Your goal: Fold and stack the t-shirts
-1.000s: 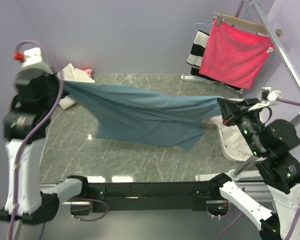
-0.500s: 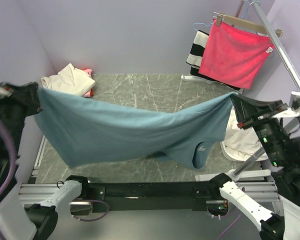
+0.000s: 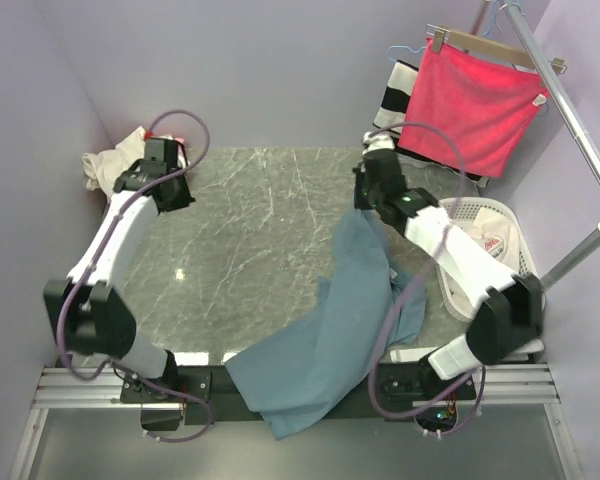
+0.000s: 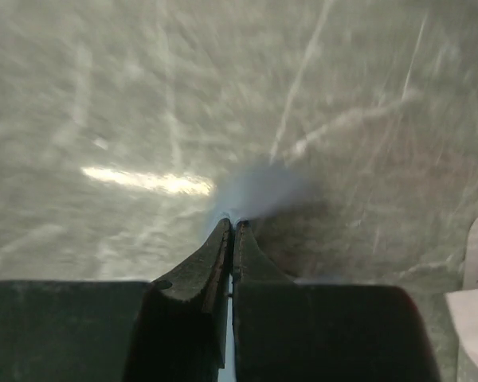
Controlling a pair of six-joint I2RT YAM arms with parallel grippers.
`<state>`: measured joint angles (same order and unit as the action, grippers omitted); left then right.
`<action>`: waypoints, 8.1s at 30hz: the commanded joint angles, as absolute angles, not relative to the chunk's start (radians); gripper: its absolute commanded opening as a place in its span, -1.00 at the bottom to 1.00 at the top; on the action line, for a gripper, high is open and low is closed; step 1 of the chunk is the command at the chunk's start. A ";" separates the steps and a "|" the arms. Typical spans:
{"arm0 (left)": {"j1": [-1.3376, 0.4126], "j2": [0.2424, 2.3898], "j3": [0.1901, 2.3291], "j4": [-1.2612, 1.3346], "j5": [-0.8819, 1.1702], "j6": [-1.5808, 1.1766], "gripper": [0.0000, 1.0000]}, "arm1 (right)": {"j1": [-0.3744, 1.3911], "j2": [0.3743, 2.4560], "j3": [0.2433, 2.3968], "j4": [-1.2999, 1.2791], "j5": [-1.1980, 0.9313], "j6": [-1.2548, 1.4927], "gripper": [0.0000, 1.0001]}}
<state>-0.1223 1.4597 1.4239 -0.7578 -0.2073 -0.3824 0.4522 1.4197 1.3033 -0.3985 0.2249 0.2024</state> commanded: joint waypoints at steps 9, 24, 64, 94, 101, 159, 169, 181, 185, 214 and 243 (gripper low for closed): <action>-0.303 1.609 1.362 -0.894 0.463 -0.204 -0.15 | 0.397 1.562 1.405 -0.373 0.238 0.192 -1.00; -0.790 1.651 1.014 -0.726 0.405 -0.489 -0.10 | 0.393 1.408 1.259 -0.373 0.186 0.195 -1.00; -0.979 1.654 0.858 -0.525 0.205 -0.617 0.04 | 0.370 1.373 1.201 -0.388 0.101 0.212 -1.00; -0.404 1.851 1.653 -0.861 -0.479 -0.307 -0.98 | 0.333 1.335 1.255 -0.365 0.420 0.219 -1.00; -0.385 1.878 1.787 -0.888 -0.603 -0.259 -0.98 | 0.316 1.309 1.290 -0.337 0.414 0.207 -1.00; -0.267 2.114 1.985 -0.620 -0.448 -0.214 -0.98 | 0.273 1.818 1.607 -0.323 0.279 0.268 -1.00; -0.209 2.250 2.042 -0.512 -0.499 -0.104 -0.57 | 0.230 1.956 1.693 -0.235 0.260 0.239 -1.00; -0.219 2.025 1.806 -0.517 -0.307 -0.222 0.70 | 0.232 1.912 1.640 -0.279 0.184 0.241 -0.09; -0.253 1.909 1.650 -0.558 -0.194 -0.279 0.72 | 0.232 1.829 1.557 -0.362 0.238 0.271 0.07; -0.387 1.763 1.088 -0.436 0.029 -0.475 0.58 | 0.359 1.766 1.017 -0.423 -0.154 0.436 0.01; -0.557 1.721 0.999 -0.540 -0.184 -0.652 -0.29 | 0.387 1.529 0.876 -0.557 0.143 0.612 0.08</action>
